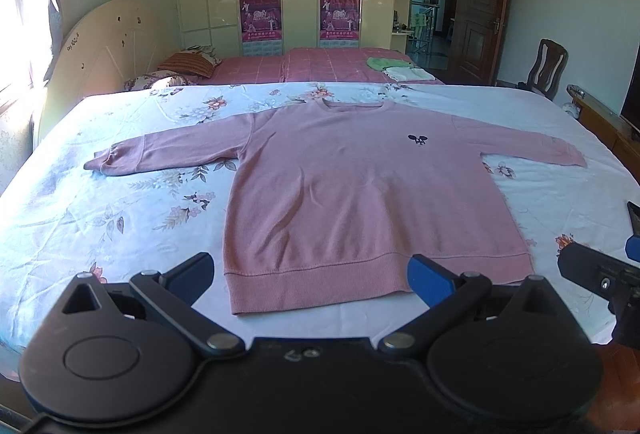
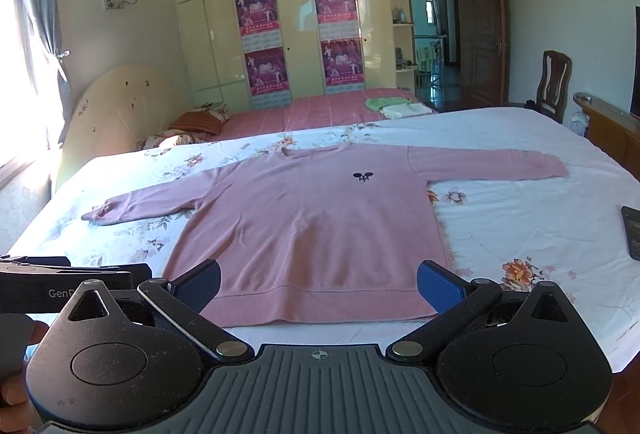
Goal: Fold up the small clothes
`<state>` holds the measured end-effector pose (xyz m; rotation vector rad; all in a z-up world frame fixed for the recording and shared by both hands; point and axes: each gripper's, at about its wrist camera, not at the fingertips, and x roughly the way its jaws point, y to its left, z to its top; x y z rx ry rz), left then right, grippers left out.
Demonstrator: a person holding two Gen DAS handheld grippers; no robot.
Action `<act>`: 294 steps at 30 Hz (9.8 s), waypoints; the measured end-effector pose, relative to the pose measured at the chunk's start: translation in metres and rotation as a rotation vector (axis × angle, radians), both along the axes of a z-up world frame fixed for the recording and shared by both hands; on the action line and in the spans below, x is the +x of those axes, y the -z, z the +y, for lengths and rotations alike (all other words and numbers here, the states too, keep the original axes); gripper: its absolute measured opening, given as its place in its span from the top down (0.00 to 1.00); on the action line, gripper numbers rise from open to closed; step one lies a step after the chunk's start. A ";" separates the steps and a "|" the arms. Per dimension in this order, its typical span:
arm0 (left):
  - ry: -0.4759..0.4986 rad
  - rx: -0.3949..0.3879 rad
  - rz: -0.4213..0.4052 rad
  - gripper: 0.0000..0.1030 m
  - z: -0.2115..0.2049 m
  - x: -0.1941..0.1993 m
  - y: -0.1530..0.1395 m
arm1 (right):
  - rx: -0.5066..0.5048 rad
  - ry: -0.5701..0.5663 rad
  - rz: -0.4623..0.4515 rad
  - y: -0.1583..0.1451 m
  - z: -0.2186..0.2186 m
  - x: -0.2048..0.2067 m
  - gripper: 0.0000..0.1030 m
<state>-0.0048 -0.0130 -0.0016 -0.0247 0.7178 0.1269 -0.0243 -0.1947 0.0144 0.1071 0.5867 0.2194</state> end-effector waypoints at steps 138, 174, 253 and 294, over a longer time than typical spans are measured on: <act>-0.108 -0.015 0.096 0.25 0.023 0.396 0.110 | 0.030 -0.223 0.087 0.139 -0.013 0.493 0.96; 0.216 -0.056 0.057 0.60 -0.059 0.474 0.192 | -0.100 0.110 0.226 0.186 -0.122 0.424 0.28; 0.000 -0.020 0.069 0.31 0.026 0.468 0.186 | -0.096 0.084 0.208 0.186 -0.083 0.560 0.88; -0.348 -0.009 0.059 0.17 0.164 0.294 0.106 | -0.032 -0.389 0.132 0.139 0.108 0.401 0.37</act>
